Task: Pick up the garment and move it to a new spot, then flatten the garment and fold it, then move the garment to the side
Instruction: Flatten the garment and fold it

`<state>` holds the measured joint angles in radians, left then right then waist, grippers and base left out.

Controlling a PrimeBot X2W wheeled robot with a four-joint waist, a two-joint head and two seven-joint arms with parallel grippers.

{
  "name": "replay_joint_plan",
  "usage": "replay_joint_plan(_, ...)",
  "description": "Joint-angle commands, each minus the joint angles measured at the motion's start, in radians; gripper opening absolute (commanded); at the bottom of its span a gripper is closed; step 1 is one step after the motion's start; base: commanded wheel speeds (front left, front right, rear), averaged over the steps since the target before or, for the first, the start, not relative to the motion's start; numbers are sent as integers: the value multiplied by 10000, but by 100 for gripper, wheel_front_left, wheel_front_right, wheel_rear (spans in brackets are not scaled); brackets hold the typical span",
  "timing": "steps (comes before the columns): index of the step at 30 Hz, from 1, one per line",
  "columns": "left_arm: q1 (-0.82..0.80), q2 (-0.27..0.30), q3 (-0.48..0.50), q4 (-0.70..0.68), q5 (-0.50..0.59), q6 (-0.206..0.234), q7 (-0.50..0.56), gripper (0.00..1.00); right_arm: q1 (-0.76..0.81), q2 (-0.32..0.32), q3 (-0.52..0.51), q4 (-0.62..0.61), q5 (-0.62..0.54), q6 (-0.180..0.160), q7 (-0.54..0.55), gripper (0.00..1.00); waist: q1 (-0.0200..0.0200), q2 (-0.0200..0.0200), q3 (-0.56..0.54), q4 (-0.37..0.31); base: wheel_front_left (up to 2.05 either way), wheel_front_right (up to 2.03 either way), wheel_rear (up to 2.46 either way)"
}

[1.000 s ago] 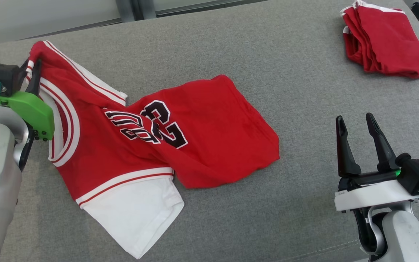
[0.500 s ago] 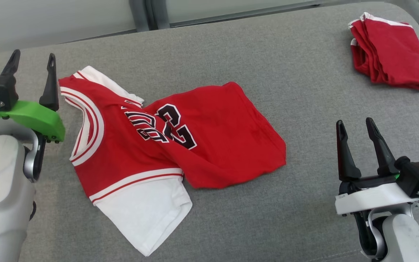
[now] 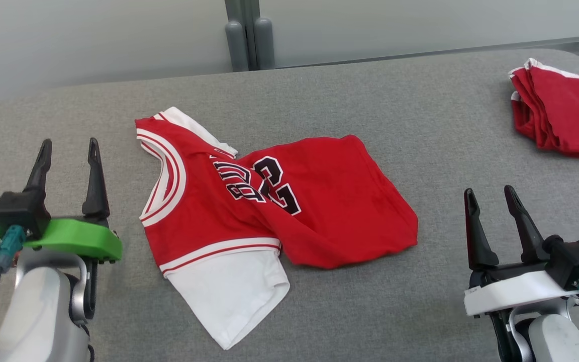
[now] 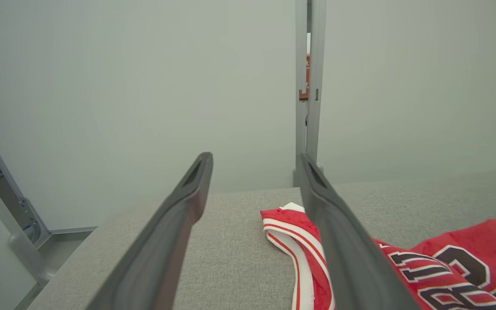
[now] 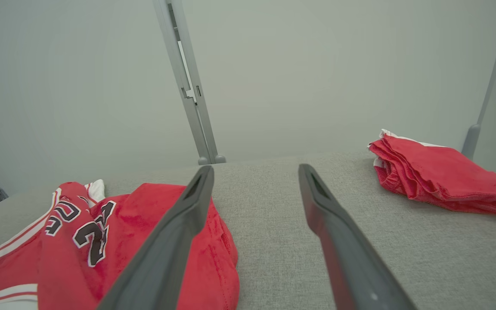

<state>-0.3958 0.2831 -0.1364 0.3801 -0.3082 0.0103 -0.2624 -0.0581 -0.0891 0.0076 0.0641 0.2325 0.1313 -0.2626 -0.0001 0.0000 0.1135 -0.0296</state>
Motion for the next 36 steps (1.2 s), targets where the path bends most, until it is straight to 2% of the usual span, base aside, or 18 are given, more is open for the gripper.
replay_joint_plan(1,471,-188,193,-220,130,77,-28,100,170,-34,16,15,-6,-15,-29,100,1,0,-280,270,0,0,0)
replay_joint_plan(12,2766,-1233,935,-1286,1041,-351,-28,100,587,-85,164,88,77,-13,-29,100,1,0,-797,771,0,0,0)
replay_joint_plan(19,3500,-1662,1035,-1589,1454,-656,-29,100,715,-81,128,66,97,-13,-29,100,1,0,-896,957,0,0,0)
replay_joint_plan(27,3467,-1924,934,-1254,1630,-1001,-29,100,692,-63,219,73,95,-13,-29,100,1,0,-889,934,0,0,0)
replay_joint_plan(36,3629,-2199,142,-24,1584,-1260,-29,100,600,-40,209,118,120,-13,-29,100,1,0,-682,747,0,0,0)
